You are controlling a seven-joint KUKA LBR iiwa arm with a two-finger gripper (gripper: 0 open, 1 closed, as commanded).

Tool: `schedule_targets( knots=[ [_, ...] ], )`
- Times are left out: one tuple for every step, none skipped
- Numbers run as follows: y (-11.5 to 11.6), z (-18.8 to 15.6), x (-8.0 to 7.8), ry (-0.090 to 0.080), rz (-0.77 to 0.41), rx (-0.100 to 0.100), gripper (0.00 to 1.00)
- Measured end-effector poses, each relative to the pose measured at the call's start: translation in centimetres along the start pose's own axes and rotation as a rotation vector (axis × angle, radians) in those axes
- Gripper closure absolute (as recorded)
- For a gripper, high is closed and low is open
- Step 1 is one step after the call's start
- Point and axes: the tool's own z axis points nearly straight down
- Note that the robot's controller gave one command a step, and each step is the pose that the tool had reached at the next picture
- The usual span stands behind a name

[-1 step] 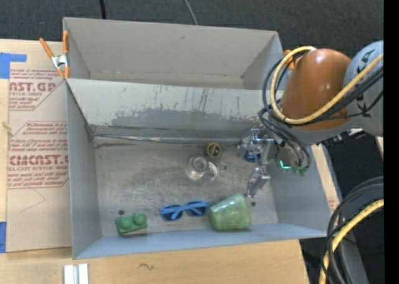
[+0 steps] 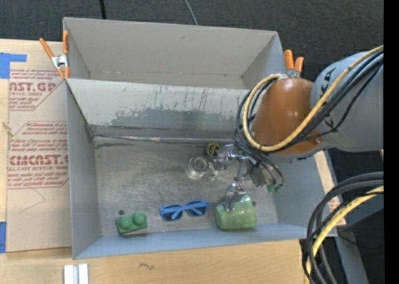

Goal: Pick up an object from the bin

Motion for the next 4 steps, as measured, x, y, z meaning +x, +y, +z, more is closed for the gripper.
schedule_targets(
  knots=[
    [6.1, -1.2, 2.3, 0.031, -0.16, -0.005, 0.0],
    [8.1, 4.4, 2.1, 0.021, -0.241, -0.003, 0.0],
    [8.0, 4.3, 2.3, 0.029, -0.24, -0.004, 1.0],
    [5.9, -9.7, -1.6, 0.021, -0.252, -0.002, 1.0]
  ],
)
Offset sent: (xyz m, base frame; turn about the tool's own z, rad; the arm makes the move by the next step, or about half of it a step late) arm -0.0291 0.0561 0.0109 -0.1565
